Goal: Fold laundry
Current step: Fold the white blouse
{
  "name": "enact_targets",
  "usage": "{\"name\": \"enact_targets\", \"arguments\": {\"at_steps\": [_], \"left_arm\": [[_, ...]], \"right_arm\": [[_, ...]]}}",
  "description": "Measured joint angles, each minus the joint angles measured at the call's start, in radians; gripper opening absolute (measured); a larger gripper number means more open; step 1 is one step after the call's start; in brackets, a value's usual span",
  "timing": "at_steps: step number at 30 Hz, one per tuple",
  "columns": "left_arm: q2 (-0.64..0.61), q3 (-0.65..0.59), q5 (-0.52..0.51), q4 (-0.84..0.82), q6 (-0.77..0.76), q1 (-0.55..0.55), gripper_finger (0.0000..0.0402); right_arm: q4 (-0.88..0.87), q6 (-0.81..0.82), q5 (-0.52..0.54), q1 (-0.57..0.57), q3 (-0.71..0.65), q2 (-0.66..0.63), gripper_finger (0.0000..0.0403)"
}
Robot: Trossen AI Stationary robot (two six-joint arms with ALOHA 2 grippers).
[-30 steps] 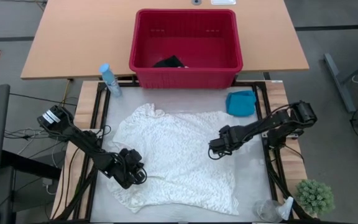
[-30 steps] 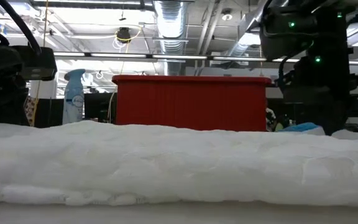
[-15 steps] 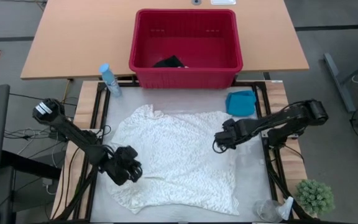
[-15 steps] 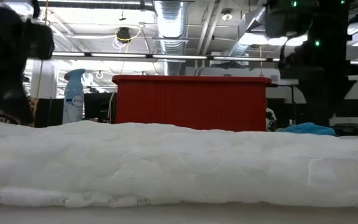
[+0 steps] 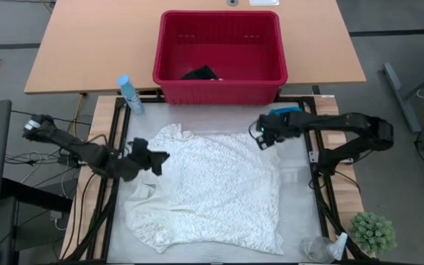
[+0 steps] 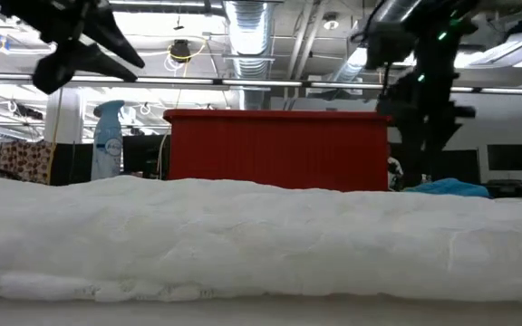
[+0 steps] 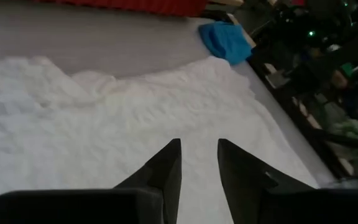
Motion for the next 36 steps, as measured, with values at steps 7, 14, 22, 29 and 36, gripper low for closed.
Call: {"name": "enact_targets", "arguments": {"at_steps": [7,14,22,29,36], "left_arm": [[-0.010,0.000,0.183,-0.113,0.240,0.255,0.0097],[-0.002,0.000,0.529,-0.109,0.567,0.543,0.0097],[0.100,0.001,0.657,-0.131,0.757,0.825,0.0097],[0.238,0.001,0.655,-0.120,0.767,0.947,0.0097],[0.396,0.001,0.734,-0.020,0.817,1.044,0.0097]], "right_arm": [[0.199,-0.263,-0.067,-0.096,0.000,0.130,0.0248],[0.264,-0.488,-0.205,-0.150,0.045,0.242,0.0248],[0.211,-0.638,-0.245,-0.172,0.153,0.333,0.0248],[0.145,-0.700,-0.244,-0.197,0.239,0.349,0.0248],[0.116,-0.780,-0.303,-0.209,0.262,0.349,0.0248]]}}
